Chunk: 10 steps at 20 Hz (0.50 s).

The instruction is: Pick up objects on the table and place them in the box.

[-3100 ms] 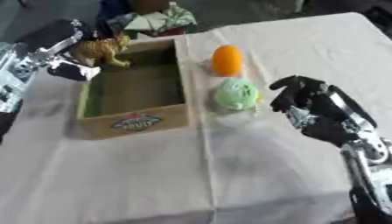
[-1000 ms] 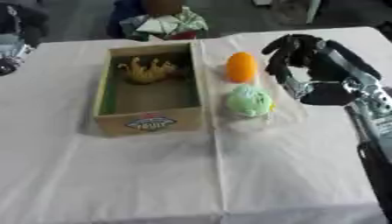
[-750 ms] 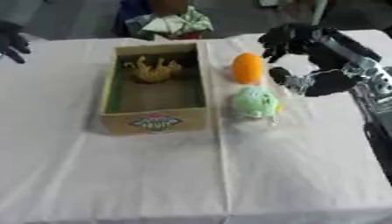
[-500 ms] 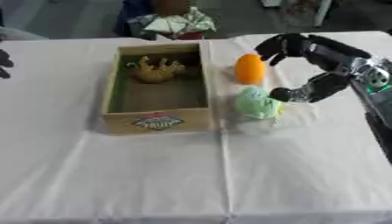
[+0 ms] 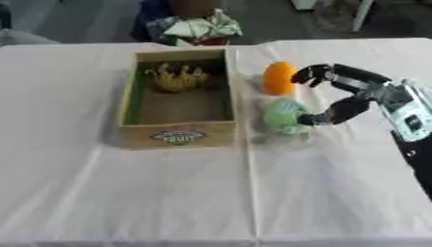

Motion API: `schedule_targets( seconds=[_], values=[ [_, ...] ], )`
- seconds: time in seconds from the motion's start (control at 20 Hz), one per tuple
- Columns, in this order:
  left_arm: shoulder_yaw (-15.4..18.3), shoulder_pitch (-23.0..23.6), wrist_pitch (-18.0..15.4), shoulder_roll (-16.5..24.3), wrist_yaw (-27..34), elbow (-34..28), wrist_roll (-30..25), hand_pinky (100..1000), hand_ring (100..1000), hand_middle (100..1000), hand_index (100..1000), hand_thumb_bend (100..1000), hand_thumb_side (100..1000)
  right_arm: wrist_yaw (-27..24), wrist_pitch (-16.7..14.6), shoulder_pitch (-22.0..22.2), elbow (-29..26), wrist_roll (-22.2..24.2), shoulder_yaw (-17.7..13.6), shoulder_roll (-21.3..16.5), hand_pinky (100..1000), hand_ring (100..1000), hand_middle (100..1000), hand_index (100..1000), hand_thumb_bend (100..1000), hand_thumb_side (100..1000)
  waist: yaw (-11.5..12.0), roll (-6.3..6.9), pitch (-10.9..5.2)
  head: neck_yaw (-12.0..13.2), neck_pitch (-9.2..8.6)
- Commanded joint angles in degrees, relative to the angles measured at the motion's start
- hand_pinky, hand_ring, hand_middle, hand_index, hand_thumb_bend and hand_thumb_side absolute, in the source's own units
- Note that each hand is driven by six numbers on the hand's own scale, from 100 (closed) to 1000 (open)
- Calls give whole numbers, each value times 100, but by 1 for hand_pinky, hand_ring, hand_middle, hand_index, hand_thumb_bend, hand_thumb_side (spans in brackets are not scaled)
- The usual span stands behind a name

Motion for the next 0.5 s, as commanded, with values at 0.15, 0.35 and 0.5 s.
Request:
schedule_targets(
  seconds=[0.15,0.35,0.5],
  values=[
    [85,-16,39,21,18,-124,21,525,602,558,756,100,749,1074,-497,-187,205,-290,10,40,803,858,861,892,522,516,14,3,-70,-18,-61],
    [70,1,53,0,1,-119,1,525,602,558,756,100,755,1569,-452,-205,297,-791,9,121,720,748,786,828,475,433,23,11,-63,-2,-62],
    [78,25,61,-10,-20,-106,-2,524,602,558,756,100,761,1714,-368,-201,358,-1214,-12,170,595,598,681,711,440,294,24,12,-62,-6,-62]
  ],
)
